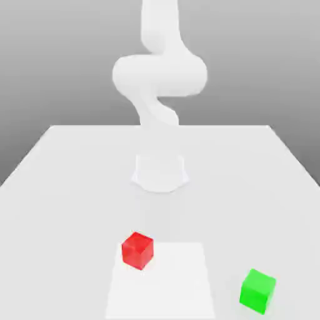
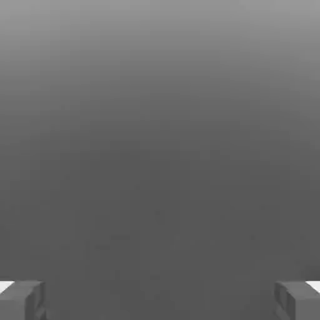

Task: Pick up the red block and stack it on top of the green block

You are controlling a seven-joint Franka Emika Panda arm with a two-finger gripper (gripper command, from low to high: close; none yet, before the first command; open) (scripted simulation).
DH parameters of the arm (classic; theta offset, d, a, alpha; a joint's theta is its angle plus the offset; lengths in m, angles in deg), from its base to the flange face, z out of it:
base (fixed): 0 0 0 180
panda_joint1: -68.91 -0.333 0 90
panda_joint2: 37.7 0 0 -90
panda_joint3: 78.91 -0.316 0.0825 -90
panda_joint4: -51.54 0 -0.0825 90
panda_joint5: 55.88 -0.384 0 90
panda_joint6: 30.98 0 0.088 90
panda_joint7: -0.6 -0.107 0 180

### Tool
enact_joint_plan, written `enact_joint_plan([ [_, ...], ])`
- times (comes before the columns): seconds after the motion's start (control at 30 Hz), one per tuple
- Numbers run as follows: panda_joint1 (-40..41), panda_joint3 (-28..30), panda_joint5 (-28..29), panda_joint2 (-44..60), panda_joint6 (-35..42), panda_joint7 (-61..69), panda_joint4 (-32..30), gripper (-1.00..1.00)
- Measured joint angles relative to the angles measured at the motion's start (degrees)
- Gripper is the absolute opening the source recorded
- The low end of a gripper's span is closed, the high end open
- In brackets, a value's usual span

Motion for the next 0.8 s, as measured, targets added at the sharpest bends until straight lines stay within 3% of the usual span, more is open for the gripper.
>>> enact_joint_plan([
  [0.57,8.7,-2.2,-0.1,36.0,-24.5,-19.2,-27.0,0.0],
  [0.8,8.4,-0.9,1.5,51.3,-37.1,-21.7,-27.0,0.0],
])
